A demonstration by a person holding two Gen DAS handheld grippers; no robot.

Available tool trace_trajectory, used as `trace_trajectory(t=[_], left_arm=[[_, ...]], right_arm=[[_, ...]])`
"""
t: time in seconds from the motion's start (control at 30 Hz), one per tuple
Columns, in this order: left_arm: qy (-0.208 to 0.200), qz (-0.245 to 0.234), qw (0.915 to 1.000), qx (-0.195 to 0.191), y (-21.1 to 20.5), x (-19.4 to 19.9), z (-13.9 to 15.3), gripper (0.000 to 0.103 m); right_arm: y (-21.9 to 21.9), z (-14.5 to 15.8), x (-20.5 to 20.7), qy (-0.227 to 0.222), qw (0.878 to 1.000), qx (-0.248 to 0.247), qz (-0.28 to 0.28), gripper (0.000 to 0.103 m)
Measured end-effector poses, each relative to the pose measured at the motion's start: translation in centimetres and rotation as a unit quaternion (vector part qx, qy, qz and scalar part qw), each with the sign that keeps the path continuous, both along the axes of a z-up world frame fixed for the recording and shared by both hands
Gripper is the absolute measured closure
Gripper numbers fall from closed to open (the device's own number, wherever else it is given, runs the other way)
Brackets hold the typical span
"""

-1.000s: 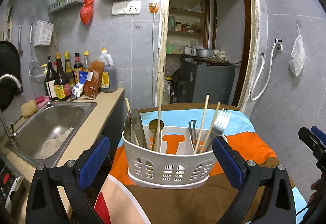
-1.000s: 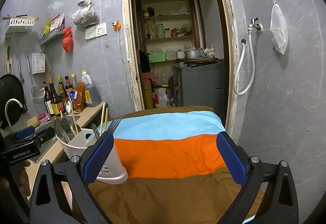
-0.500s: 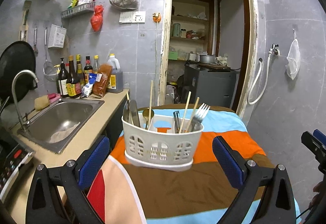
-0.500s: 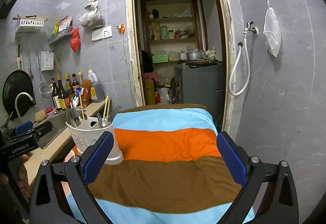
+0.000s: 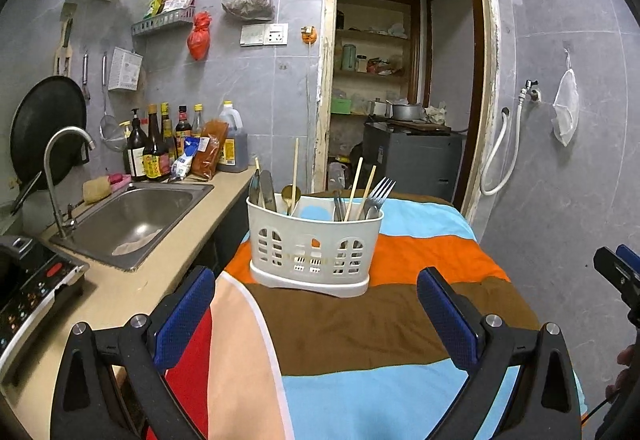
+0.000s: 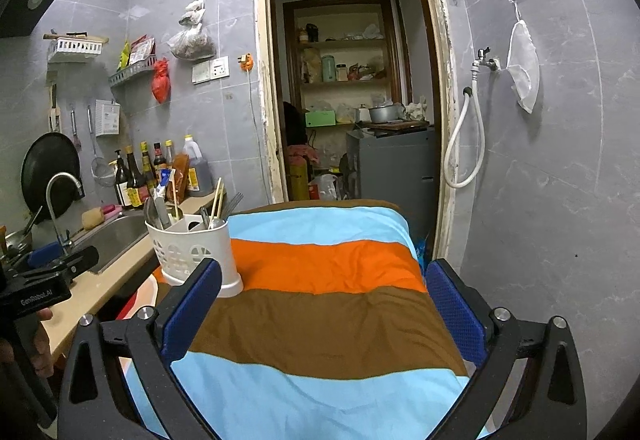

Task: Organize utensils

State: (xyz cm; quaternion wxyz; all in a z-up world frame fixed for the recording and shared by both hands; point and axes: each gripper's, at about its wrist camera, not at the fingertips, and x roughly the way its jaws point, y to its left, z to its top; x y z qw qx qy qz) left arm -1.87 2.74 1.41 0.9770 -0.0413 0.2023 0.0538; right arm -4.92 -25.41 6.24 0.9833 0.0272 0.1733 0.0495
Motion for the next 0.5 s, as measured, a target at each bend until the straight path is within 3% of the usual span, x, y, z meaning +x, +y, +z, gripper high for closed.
trace_trajectory(t=[0.5], left_arm=[[-0.001,-0.002,0.9999,-0.014,0.68,-0.73,-0.59,0.001]], right_arm=[[0.59,-0.46,-0.83,-0.007,1.0,0.014,0.015,0.001]])
